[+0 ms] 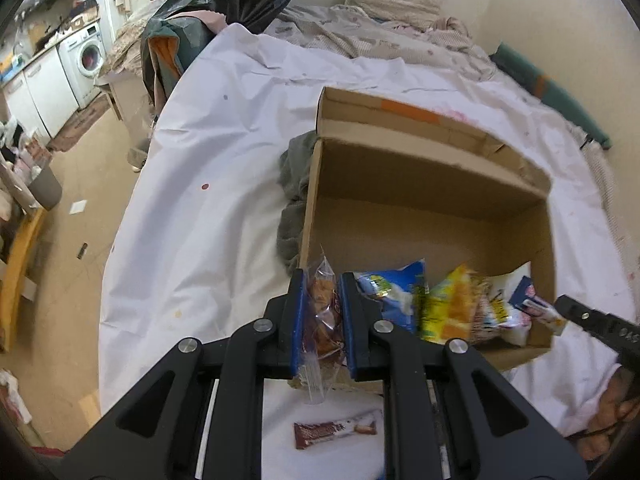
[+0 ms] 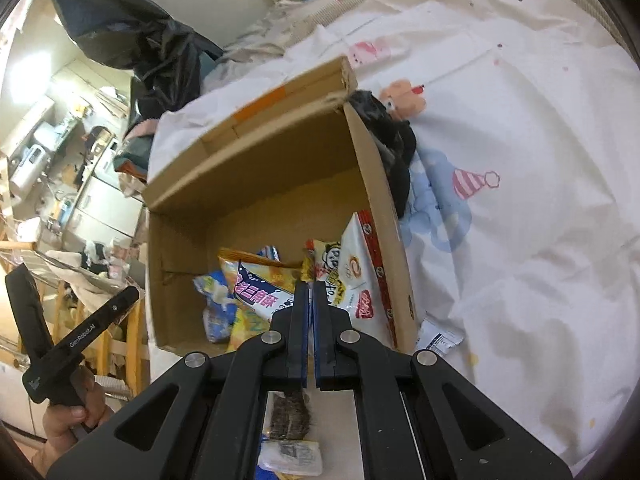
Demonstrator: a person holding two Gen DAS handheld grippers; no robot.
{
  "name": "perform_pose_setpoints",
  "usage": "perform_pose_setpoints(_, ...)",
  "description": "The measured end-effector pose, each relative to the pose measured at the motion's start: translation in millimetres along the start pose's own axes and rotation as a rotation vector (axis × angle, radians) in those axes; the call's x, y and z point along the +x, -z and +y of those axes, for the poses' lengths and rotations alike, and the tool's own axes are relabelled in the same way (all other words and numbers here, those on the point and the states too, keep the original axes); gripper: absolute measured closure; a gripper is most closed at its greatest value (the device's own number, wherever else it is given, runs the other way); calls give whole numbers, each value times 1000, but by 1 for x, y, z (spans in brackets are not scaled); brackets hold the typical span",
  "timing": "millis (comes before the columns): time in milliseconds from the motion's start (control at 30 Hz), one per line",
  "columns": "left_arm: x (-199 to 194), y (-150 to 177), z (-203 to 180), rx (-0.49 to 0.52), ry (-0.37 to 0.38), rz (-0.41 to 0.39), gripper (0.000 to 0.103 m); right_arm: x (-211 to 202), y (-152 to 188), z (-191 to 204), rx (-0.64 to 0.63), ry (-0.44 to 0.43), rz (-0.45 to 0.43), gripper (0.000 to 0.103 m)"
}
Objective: Organize snacks
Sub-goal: 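Carry the wrapped candy into the box and open the left tool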
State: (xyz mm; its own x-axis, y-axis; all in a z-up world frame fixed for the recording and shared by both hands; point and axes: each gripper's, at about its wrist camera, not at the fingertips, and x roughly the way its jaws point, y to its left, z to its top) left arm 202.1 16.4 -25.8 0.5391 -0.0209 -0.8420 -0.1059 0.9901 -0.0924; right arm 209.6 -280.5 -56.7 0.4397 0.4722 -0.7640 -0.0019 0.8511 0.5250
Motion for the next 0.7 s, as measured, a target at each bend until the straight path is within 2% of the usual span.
perform_pose_setpoints(67, 6, 0, -1, -14, 33, 16, 89, 3, -1, 2, -12, 3, -2, 101)
perform_pose_setpoints(167, 10, 1, -6, 3, 15, 16, 89, 8, -1, 4, -30, 18, 1, 101)
perform_pose_setpoints(267, 11, 0, -9, -2, 39, 26, 89, 13, -2, 7, -48, 34, 7, 101)
perform_pose_setpoints(433, 9, -2, -18, 45, -2, -8, 89, 20, -3, 9, -50, 28, 21, 101)
perform_pose_setpoints(700, 9, -1, -21, 44, 8, -6, 88, 27, -3, 16, -66, 33, 32, 101)
